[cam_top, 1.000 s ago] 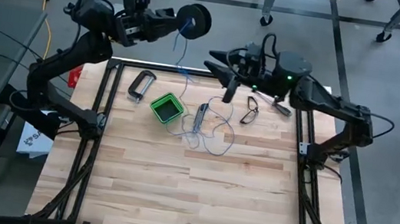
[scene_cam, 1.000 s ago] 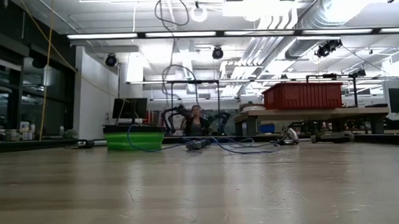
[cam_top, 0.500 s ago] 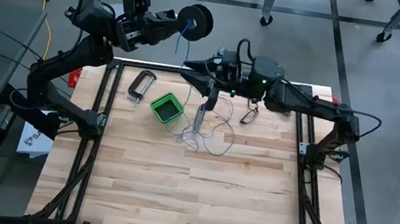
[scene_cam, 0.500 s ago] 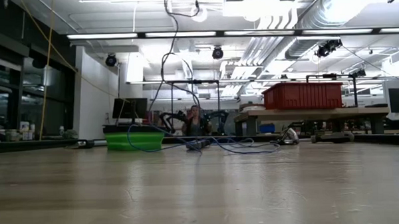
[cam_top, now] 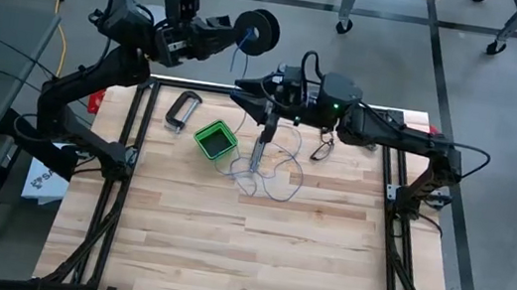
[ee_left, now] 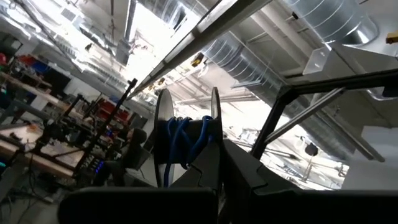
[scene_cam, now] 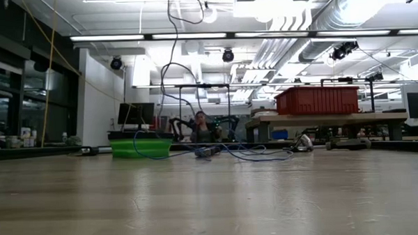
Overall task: Coil cords
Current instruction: Coil the blue wire onto the spool
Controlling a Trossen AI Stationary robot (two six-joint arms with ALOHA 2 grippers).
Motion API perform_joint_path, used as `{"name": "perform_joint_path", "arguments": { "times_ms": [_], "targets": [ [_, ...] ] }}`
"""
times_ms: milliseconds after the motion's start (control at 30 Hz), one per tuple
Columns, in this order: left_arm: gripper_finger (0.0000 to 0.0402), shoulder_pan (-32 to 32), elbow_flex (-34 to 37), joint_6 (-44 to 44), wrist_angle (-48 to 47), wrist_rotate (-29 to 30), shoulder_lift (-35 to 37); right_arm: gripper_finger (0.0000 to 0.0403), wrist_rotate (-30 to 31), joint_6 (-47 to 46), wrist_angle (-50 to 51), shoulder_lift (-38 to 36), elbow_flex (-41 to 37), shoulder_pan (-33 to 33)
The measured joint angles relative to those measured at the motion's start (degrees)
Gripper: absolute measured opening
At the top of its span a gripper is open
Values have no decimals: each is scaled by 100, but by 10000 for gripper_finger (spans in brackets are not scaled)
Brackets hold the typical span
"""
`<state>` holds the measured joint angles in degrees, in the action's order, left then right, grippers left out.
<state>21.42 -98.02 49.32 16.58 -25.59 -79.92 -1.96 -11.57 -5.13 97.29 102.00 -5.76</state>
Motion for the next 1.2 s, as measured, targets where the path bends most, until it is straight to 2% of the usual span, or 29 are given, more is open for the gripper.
{"name": "perform_joint_path", "arguments": {
  "times_ms": [200,300,467,633,767,867,1000,1200],
  "targets": [
    [0,-11,2,4,-3,-85,-59,175,-15,19,-6,49,-2,6],
    [0,5,2,3,16,-85,-50,160,-16,195,5,49,-2,41],
    [0,32,2,7,101,-110,-42,106,-13,254,18,49,-2,63],
    [0,35,3,11,93,-126,-28,14,184,238,252,-7,-2,68],
    [0,190,4,38,-63,-148,113,3,343,155,626,-212,2,68],
    [0,370,4,-128,-518,-152,313,2,339,158,1109,-452,4,95],
    [0,645,4,-367,-1739,-121,621,1,320,329,1783,-797,2,138],
    [0,628,4,-475,-3310,-63,782,1,342,650,2110,-1206,2,110]
  ]
}}
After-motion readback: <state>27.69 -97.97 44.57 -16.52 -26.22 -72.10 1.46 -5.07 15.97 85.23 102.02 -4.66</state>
